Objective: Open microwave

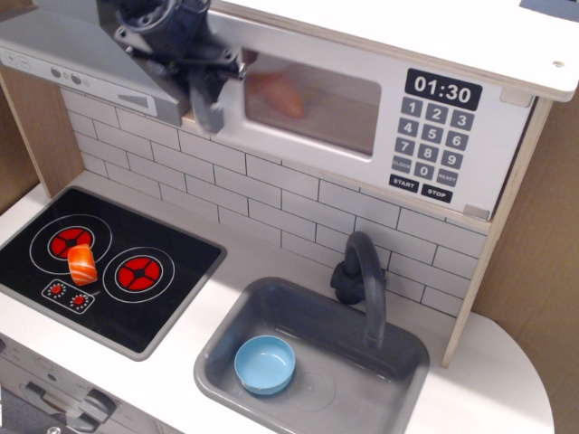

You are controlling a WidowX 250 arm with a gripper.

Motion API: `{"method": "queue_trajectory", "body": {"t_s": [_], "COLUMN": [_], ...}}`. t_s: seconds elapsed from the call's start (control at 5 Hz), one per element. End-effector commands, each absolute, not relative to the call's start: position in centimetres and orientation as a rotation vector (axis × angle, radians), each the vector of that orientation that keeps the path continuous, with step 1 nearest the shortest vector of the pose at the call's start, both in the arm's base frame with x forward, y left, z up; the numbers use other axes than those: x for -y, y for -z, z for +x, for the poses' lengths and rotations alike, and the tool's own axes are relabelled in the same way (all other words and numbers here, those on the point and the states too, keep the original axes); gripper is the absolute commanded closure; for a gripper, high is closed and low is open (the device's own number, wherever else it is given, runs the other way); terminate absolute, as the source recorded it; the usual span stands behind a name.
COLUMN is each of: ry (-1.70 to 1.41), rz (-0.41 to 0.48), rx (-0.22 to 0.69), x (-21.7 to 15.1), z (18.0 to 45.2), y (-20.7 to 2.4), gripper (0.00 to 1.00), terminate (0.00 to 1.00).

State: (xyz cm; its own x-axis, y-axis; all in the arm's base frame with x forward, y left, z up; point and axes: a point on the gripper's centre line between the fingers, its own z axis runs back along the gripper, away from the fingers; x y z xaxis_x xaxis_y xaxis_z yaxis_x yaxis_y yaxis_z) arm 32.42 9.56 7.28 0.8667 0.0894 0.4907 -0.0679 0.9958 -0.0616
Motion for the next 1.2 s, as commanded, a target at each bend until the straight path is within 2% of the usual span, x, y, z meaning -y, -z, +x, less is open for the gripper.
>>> {"method": "queue_trajectory", "body": {"t_s": [0.0, 0.2, 0.4, 0.6, 1.0], "ry": [0.052, 0.159, 0.128, 0.025, -0.277], "rz": [-0.069, -0.132, -0.137, -0.092, -0.037], "rx": [0.408, 0.186, 0.096, 0.082, 0.239], "x": [-7.8, -6.2, -7.0, -10.6, -19.9], "z": [26.5, 21.8, 17.5, 18.5, 25.0], "y": [-8.1, -8.3, -8.5, -8.4, -8.2], "gripper": [0.0, 0.0, 0.0, 0.0, 0.0], "terminate": [0.0, 0.0, 0.0, 0.0, 0.0]}}
